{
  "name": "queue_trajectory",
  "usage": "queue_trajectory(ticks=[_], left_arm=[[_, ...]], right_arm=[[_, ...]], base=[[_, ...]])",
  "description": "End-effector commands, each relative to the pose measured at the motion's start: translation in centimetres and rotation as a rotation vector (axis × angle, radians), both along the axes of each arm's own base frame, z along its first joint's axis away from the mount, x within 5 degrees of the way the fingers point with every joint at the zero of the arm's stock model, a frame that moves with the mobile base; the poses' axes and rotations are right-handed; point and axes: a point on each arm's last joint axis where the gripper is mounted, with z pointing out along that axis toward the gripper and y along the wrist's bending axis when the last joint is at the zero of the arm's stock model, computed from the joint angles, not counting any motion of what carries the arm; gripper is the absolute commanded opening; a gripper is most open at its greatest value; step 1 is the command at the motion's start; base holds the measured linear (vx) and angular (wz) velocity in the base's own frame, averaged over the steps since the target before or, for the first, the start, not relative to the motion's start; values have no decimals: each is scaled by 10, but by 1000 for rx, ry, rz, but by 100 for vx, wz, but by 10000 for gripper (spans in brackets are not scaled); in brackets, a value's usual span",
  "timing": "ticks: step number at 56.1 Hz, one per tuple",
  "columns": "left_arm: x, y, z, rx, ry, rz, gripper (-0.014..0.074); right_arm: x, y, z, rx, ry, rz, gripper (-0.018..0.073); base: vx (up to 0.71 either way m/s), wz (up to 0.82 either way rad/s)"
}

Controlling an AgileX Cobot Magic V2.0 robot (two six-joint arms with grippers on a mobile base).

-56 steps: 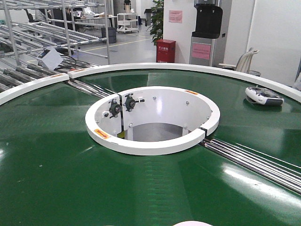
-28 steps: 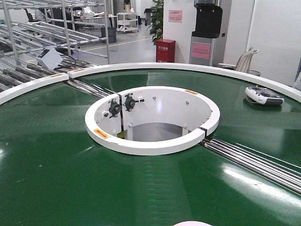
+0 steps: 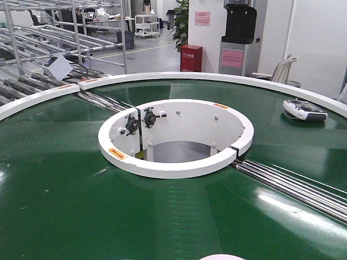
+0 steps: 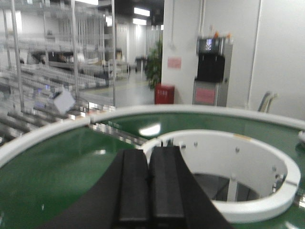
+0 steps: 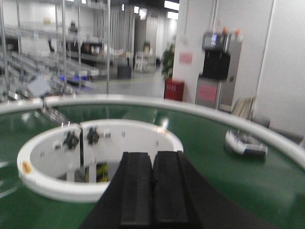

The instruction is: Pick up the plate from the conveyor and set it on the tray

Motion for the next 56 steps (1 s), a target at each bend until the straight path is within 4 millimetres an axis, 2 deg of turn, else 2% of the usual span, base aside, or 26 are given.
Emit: queue_trajectory(ticks=[1, 7, 14, 19, 25, 30, 34, 39, 43, 51, 56], left_arm=[[4, 0, 15, -10, -84, 1, 9], [4, 0, 13, -10, -61, -2, 53], [4, -1, 11, -9, -43, -9, 158], [4, -2, 11, -8, -39, -14, 277], [4, -2, 10, -8, -34, -14, 414], [4, -2, 10, -8, -33, -14, 477], [4, -2, 11, -8, -37, -14, 493], [8, -4, 8, -37, -17, -26, 490], [10, -8, 2, -42, 49, -49, 480], [21, -19, -24, 18, 288, -106, 457], [36, -28, -47, 33, 475, -152, 444]], right_arm=[[7, 0, 11, 6, -52, -3, -6], [9, 1, 10, 10, -39, -1, 21], [9, 1, 11, 17, -49, 1, 112], [9, 1, 10, 26, -38, 4, 237], [9, 2, 8, 47, -13, 13, 451], [9, 2, 8, 46, -15, 12, 594], [10, 1, 10, 27, -35, 5, 662], [16, 5, 7, 53, -16, 28, 683], [23, 12, 0, 57, 66, 74, 674], [52, 32, -23, -17, 433, 169, 626], [81, 48, -42, -64, 647, 210, 584]], base=[[0, 0], [0, 0], [0, 0], [0, 0], [0, 0], [0, 0], [0, 0], [0, 0], [0, 0], [0, 0], [0, 0]])
